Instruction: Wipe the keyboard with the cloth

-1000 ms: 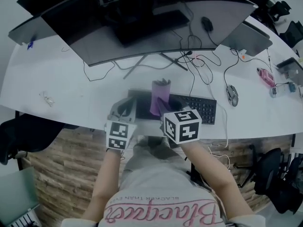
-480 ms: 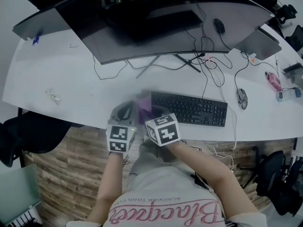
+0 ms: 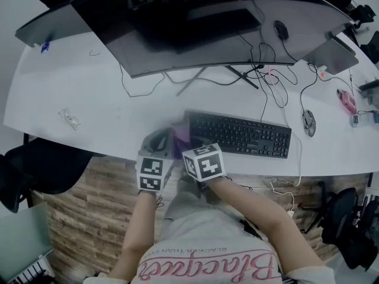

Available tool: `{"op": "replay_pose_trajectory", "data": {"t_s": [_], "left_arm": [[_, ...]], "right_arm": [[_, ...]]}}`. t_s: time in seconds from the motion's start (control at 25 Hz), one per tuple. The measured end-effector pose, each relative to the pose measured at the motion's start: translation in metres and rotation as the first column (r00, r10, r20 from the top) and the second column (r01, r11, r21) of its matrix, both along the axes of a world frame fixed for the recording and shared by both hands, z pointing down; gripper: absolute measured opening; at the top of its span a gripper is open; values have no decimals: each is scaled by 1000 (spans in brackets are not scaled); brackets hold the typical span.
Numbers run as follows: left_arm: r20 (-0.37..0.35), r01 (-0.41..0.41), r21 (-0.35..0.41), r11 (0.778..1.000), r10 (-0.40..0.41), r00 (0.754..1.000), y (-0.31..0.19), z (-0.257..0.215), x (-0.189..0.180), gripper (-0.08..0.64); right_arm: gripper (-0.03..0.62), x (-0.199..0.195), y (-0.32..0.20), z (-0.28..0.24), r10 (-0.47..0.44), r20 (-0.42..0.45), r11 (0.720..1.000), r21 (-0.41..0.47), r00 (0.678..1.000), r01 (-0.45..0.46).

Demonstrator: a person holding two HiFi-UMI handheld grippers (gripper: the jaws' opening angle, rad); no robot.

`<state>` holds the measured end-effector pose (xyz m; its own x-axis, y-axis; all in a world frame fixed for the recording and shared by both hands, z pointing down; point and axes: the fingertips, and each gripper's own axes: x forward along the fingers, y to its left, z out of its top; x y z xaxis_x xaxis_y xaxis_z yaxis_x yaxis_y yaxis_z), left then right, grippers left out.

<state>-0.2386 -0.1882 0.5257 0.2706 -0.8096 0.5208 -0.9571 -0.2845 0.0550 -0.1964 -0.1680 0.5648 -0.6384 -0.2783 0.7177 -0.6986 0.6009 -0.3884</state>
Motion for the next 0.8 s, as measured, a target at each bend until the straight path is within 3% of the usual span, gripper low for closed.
{"op": "replay_pose_trajectory", "data": {"t_s": [0.44,0.8], "left_arm": [[2,-23,-7,1000,23,1000,3,2,10,5],[-3,-65,-3,998,65,998,-4,1,43,5]], "right_arm": [[89,21,-1,2,2,-44,1000,30,999,0],[89,60,-5,3,48,-58,999,27,997,-46]]}}
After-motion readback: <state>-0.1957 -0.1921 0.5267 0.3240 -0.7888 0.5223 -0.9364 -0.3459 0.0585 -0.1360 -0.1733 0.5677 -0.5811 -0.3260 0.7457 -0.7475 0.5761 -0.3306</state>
